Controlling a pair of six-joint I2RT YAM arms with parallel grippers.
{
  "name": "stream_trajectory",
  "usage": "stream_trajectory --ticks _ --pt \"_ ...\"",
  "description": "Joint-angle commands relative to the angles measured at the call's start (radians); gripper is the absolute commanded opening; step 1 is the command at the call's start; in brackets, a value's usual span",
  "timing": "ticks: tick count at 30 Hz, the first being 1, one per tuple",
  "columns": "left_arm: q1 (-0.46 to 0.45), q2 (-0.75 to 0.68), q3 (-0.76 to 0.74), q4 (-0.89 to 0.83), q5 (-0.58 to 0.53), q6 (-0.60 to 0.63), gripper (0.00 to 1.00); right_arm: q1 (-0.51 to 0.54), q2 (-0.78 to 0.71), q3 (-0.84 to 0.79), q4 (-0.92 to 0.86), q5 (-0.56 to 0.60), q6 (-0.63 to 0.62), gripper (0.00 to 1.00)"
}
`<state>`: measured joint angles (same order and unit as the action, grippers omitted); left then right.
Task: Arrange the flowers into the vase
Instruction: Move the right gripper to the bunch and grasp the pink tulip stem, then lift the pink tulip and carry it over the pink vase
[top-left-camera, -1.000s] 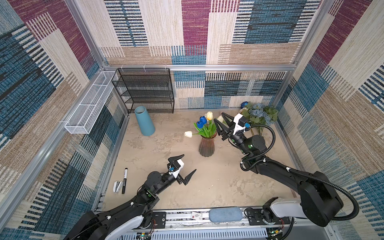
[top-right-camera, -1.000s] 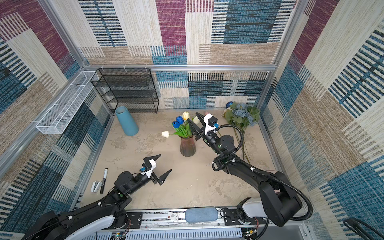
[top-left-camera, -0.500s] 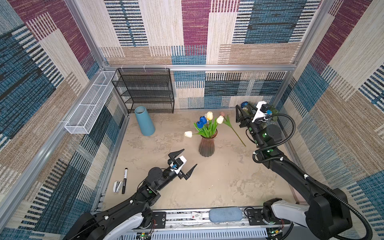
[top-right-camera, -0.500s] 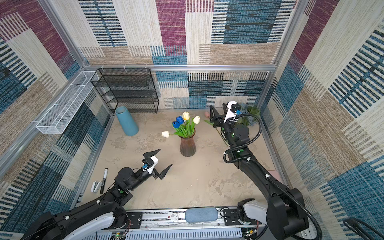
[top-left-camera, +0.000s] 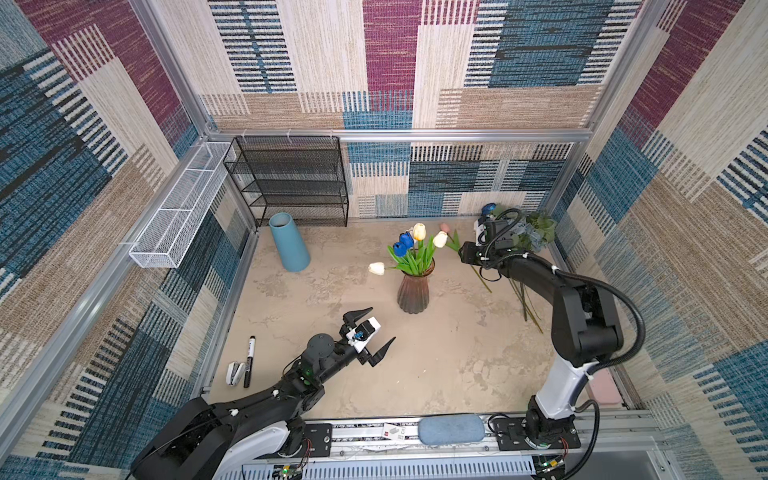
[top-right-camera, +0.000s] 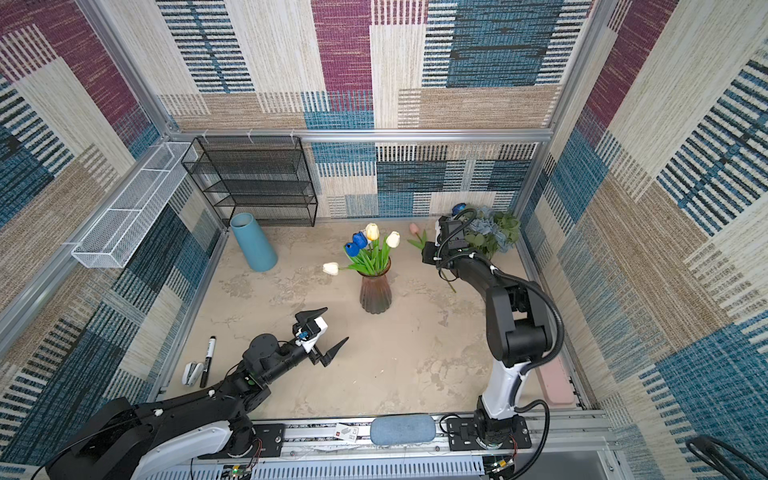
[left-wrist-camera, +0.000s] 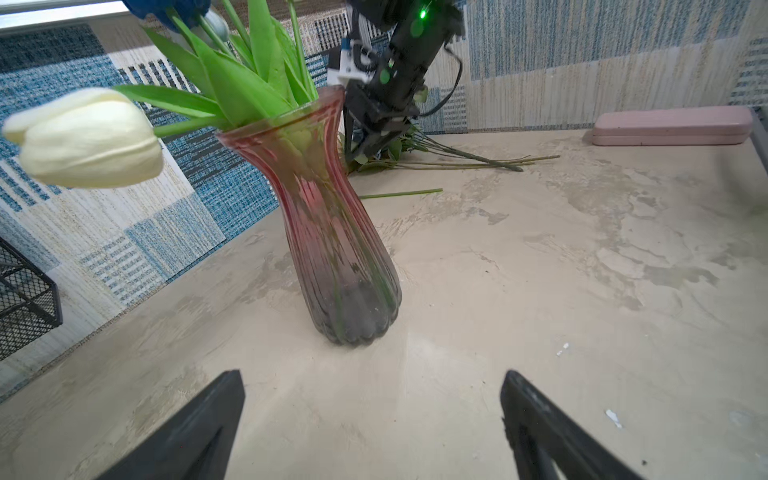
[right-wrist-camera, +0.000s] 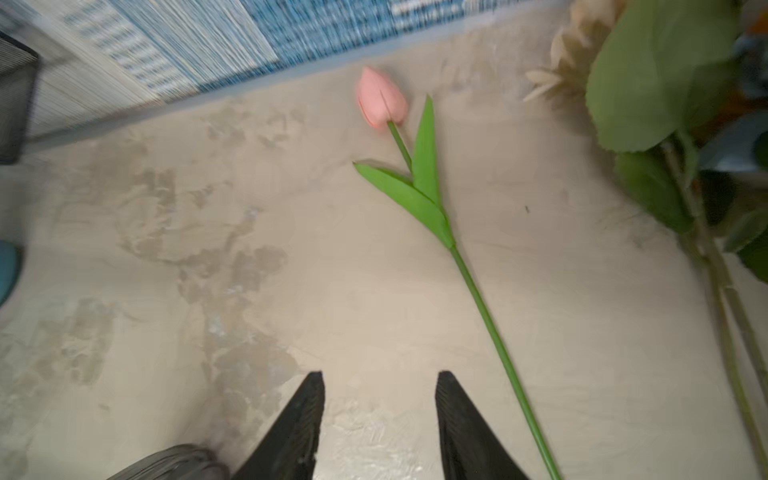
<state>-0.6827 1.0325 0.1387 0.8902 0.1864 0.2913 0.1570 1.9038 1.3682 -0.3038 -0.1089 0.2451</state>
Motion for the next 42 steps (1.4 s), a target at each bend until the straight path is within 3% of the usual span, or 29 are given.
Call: stream_trajectory --ticks 1,4,9,10,12,17,23,30,36,42 --pt "-0.001 -0.027 0.026 -0.026 0.067 -0.028 0.99 -0.008 0.094 0.116 -0.174 0.122 -0.06 0.46" --pt "-0.001 -0.043 0.022 -0.019 0.079 -0.044 0.99 -0.034 0.184 0.218 -0.219 0.146 -0.09 0.47" --pt "-0.001 -0.037 0.024 -0.022 0.077 -0.044 0.99 -0.061 0.308 0.353 -0.295 0.051 -0.135 0.47" --pt "-0.002 -0.032 0.025 -0.02 0.08 -0.046 0.99 -0.06 0.338 0.385 -0.324 0.044 -0.149 0.43" --pt "-0.002 -0.025 0.025 -0.008 0.093 -0.057 0.99 -0.062 0.359 0.392 -0.318 0.038 -0.175 0.39" --pt "-0.002 -0.025 0.033 0.007 0.132 -0.08 0.99 -0.062 0.391 0.4 -0.324 0.077 -0.21 0.39" --pt "-0.003 -0.045 0.033 -0.012 0.128 -0.074 0.99 -0.062 0.415 0.384 -0.325 0.099 -0.209 0.13" --pt "-0.003 -0.048 0.036 -0.027 0.128 -0.075 0.99 -0.06 0.284 0.254 -0.19 -0.009 -0.204 0.01" --pt "-0.003 -0.048 0.035 -0.021 0.124 -0.077 0.99 -0.059 0.147 0.175 -0.093 -0.12 -0.167 0.0" --pt "-0.003 -0.049 0.02 0.019 0.106 -0.09 0.99 -0.028 -0.127 0.045 0.132 -0.254 -0.117 0.0"
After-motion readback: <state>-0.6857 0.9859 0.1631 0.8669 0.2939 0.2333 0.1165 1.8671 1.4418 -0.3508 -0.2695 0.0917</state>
